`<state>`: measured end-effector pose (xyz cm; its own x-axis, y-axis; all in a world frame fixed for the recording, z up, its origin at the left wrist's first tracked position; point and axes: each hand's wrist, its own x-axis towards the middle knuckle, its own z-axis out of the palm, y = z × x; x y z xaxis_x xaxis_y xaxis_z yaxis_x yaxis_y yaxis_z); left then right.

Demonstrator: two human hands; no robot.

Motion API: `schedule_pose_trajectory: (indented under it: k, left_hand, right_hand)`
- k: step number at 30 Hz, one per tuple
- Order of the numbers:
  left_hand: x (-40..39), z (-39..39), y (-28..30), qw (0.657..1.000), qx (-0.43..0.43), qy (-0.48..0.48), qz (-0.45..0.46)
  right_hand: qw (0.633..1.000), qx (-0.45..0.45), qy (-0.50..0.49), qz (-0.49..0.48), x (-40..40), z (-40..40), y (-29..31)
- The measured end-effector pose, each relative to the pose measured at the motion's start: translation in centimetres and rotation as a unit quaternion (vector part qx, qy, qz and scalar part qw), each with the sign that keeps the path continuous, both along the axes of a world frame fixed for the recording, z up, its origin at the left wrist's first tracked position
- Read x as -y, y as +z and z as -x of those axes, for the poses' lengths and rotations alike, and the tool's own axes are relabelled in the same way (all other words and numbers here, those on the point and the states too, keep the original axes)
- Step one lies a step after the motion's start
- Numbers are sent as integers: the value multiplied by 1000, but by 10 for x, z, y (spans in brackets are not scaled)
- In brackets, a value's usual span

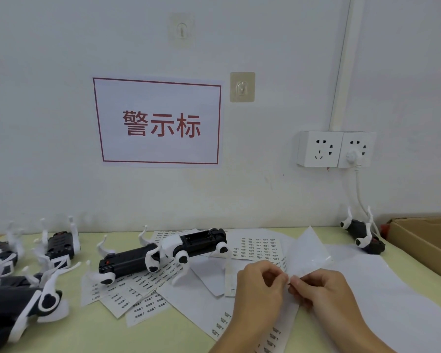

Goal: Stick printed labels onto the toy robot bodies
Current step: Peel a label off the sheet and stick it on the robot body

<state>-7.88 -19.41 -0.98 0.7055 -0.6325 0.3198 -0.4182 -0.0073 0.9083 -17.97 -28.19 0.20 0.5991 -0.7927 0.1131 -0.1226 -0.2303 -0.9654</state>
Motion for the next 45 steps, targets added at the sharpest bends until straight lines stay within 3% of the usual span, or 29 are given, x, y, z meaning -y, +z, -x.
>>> schedule_pose_trajectory:
  k: [19,34,41,45]
  left_hand:
    - [0,4,0,1000,-10,-15,-11]
    - [-1,4,3,997,-11,32,-62]
    - [-4,-7,10,978,-193,82,15]
    - [-4,-5,10,975,-205,86,31]
  right_hand:
    - [1000,-8,6,21,1,-1,-2]
    - [999,-18,-10,42,-1,-2,0]
    - [998,-13,-55,40,2,-1,-1]
    - [998,-5,-57,31,1,1,-1]
